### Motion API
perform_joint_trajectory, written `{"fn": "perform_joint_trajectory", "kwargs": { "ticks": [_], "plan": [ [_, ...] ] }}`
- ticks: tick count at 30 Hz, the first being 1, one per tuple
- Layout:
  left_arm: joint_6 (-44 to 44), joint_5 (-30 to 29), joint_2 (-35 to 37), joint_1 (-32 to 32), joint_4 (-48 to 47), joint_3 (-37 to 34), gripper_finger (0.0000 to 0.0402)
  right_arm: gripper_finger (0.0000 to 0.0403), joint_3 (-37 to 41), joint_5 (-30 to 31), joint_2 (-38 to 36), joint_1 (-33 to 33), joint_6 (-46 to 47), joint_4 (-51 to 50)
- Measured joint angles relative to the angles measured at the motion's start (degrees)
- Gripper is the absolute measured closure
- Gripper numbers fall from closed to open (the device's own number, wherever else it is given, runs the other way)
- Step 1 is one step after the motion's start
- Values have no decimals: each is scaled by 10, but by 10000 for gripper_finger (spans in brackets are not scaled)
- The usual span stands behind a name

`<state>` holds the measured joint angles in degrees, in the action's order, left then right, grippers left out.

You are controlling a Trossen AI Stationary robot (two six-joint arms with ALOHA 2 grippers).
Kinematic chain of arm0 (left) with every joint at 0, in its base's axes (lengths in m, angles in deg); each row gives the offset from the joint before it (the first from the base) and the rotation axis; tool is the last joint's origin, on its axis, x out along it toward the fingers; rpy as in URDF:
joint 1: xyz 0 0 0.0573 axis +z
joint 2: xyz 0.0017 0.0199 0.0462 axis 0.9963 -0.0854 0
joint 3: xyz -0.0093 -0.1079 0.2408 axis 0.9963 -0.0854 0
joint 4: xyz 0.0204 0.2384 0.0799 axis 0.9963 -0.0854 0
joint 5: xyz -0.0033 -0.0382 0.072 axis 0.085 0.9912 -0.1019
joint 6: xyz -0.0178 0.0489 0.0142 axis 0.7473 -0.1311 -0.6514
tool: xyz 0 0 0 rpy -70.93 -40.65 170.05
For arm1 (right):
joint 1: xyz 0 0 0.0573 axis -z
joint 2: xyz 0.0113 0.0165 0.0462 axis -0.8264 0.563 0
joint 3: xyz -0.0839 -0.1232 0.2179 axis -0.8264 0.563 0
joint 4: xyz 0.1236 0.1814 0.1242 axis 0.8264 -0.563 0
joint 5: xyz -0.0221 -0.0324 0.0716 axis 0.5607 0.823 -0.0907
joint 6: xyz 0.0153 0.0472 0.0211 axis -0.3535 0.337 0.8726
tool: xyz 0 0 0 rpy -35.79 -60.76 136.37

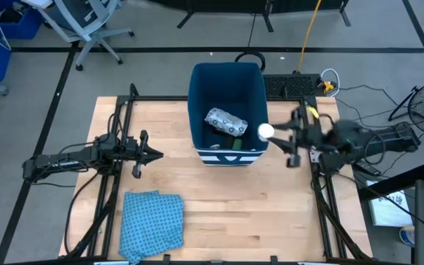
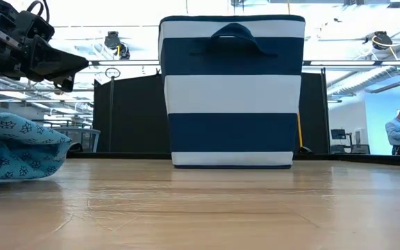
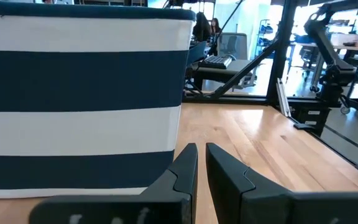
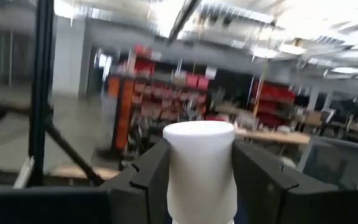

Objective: Pick & place medical supplies in basket/bin
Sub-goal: Put the white medicine bottle into the basket

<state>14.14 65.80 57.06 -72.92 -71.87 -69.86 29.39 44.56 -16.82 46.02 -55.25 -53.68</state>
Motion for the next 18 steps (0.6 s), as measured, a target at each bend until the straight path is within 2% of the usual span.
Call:
{"fn": "perform_joint_trajectory", "kwargs": {
  "ticks": [4, 9, 14, 18],
  "plan": [
    [1, 0, 0, 0, 0, 0, 364, 258, -167, -96, 116, 95, 6, -136],
    [1, 1, 0, 0, 0, 0, 364, 258, -354, -174, 247, 217, 22, -272],
    [5, 2, 0, 0, -8, 0, 364, 258, -490, -272, 361, 323, 48, -354],
    [6, 2, 0, 0, -21, 0, 364, 258, -561, -292, 445, 368, 8, -396]
  ]
}}
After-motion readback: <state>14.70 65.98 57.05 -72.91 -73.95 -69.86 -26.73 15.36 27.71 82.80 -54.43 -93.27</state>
